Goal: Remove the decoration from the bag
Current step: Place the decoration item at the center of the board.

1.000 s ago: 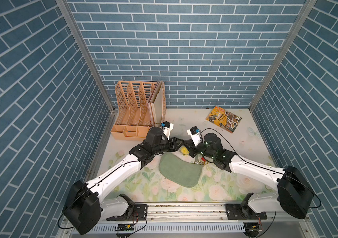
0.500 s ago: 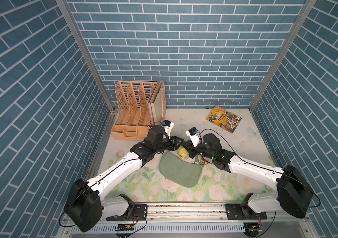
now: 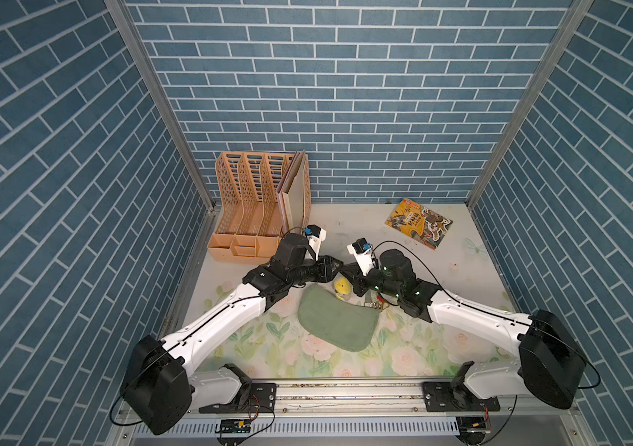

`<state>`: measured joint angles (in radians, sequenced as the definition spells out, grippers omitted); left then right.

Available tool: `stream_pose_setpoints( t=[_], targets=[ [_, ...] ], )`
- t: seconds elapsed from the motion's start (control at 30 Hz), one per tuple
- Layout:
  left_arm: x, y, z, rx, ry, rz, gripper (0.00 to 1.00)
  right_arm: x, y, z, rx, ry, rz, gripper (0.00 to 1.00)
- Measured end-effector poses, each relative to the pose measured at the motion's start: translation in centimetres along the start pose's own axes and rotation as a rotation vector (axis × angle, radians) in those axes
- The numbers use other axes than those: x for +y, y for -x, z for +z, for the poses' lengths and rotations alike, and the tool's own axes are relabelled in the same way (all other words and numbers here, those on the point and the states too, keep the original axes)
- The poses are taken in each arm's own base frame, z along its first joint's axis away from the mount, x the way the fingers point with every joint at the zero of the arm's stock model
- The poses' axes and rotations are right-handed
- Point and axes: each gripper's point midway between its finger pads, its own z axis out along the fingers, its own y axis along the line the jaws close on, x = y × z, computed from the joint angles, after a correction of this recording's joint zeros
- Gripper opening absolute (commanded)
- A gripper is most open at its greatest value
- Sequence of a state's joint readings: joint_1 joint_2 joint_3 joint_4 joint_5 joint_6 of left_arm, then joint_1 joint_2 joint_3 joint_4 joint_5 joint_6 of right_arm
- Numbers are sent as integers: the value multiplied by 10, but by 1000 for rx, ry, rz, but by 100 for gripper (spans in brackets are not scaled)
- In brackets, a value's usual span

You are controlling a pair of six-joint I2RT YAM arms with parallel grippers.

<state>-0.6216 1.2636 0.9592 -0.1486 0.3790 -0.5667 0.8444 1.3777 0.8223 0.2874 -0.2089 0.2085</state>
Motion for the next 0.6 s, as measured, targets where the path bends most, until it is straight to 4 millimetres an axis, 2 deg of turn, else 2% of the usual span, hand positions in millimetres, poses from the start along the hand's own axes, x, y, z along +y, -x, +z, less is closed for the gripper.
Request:
stream_pose_setpoints(
  t=[0.2, 0.33, 0.4, 0.53, 0.6],
  targets=[
    [3, -3, 4, 14, 8, 1, 28, 0, -2, 0, 11, 1, 2, 0],
    [4, -3, 4, 16, 11, 3, 35, 1, -3, 0, 17, 4, 2, 0],
    [6, -3, 4, 17, 16, 6, 34, 1, -4, 0, 18, 4, 3, 0],
    [6, -1, 3, 13, 20, 15, 18, 1, -4, 0, 18, 5, 2, 0],
    [6, 0, 2, 12, 20, 19, 12, 2, -4, 0, 19, 6, 2, 0]
  ],
)
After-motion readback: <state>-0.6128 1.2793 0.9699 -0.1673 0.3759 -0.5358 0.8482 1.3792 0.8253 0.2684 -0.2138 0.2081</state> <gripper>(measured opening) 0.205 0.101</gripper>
